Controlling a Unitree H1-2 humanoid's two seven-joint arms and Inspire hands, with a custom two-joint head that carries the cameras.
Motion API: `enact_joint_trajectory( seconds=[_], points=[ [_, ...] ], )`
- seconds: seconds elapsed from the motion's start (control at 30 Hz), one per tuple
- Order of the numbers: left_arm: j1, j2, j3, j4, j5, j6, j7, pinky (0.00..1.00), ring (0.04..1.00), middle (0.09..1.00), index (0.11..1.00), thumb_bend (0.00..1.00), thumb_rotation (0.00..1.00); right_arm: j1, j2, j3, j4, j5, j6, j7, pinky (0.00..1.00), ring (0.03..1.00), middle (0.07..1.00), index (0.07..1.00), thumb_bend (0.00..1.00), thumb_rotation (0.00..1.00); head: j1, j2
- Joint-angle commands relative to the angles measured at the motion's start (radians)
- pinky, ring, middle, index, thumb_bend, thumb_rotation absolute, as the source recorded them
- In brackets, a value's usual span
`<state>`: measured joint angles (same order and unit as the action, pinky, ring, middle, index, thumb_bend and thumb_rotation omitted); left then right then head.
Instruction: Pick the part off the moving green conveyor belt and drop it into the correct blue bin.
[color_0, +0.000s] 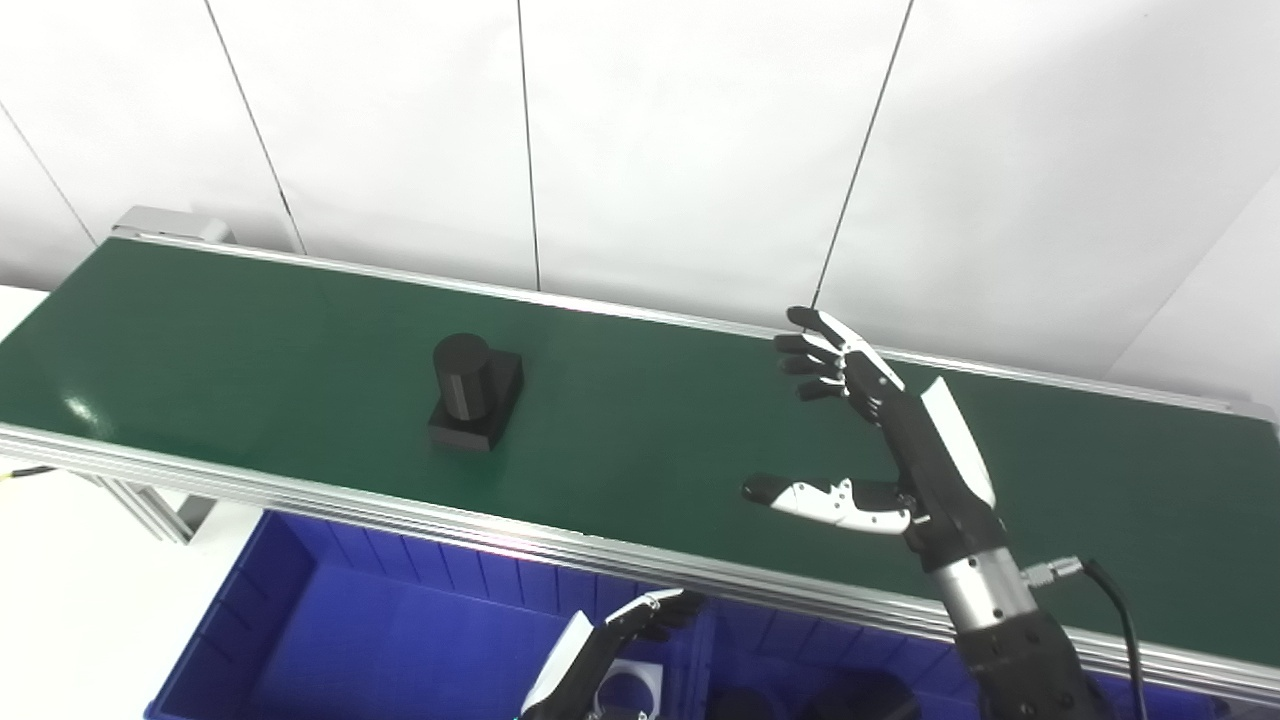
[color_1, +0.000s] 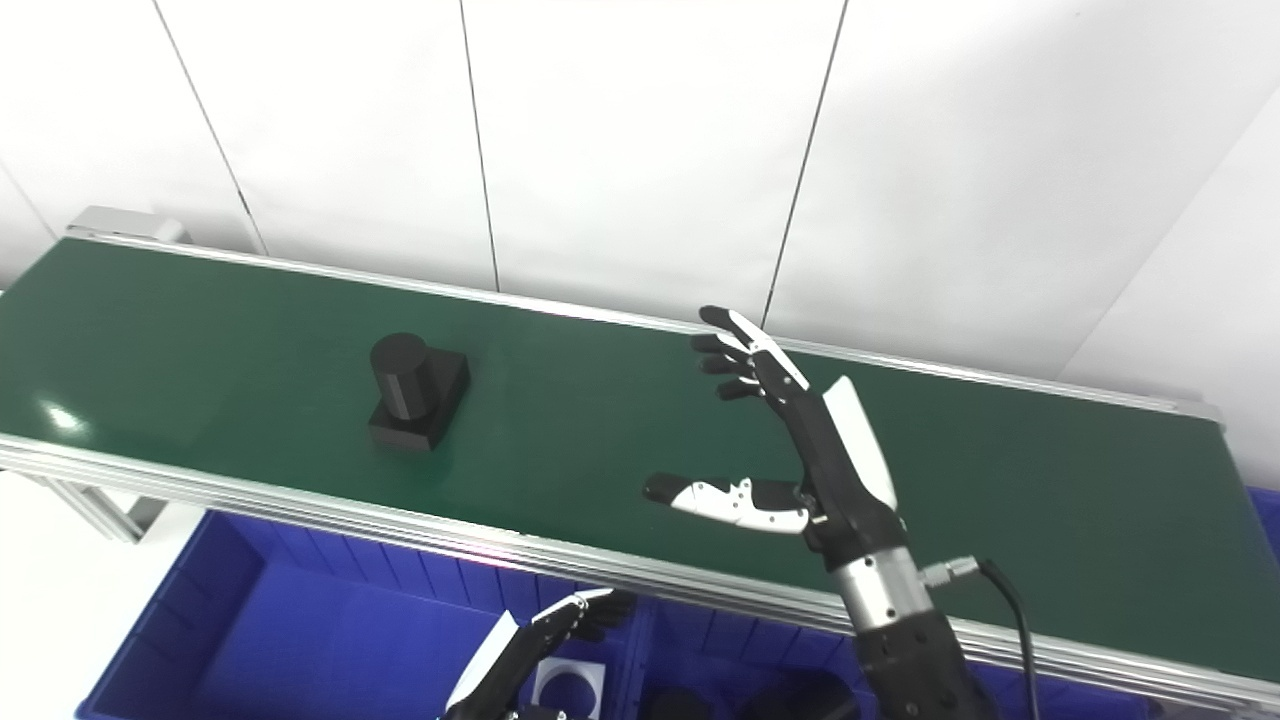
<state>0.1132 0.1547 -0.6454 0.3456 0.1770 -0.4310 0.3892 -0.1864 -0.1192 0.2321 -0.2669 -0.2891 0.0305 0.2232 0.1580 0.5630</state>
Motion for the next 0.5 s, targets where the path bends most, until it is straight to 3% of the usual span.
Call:
enact_joint_trajectory(
  seconds=[0.0,0.17,0.47],
  points=[
    [-0.021,-0.005,0.0,-0.013,0.007,-0.039,0.005,0.75,0.791,0.809,0.801,0.8,0.31,-0.054,0.004,0.003,-0.003,-0.007,0.024,0.007,0.68,0.79,0.815,0.887,0.71,0.35,-0.001,0.002],
    [-0.024,-0.004,-0.005,-0.007,0.013,-0.039,0.02,0.75,0.784,0.802,0.797,0.81,0.32,-0.097,0.013,0.016,0.03,-0.023,0.054,0.013,0.66,0.786,0.815,0.884,0.73,0.35,-0.003,0.0],
    [-0.023,-0.004,-0.007,-0.007,0.01,-0.039,0.019,0.75,0.782,0.796,0.792,0.81,0.32,-0.154,0.03,0.03,0.119,-0.025,0.028,0.006,0.65,0.763,0.815,0.878,0.74,0.36,-0.005,0.0]
  ],
)
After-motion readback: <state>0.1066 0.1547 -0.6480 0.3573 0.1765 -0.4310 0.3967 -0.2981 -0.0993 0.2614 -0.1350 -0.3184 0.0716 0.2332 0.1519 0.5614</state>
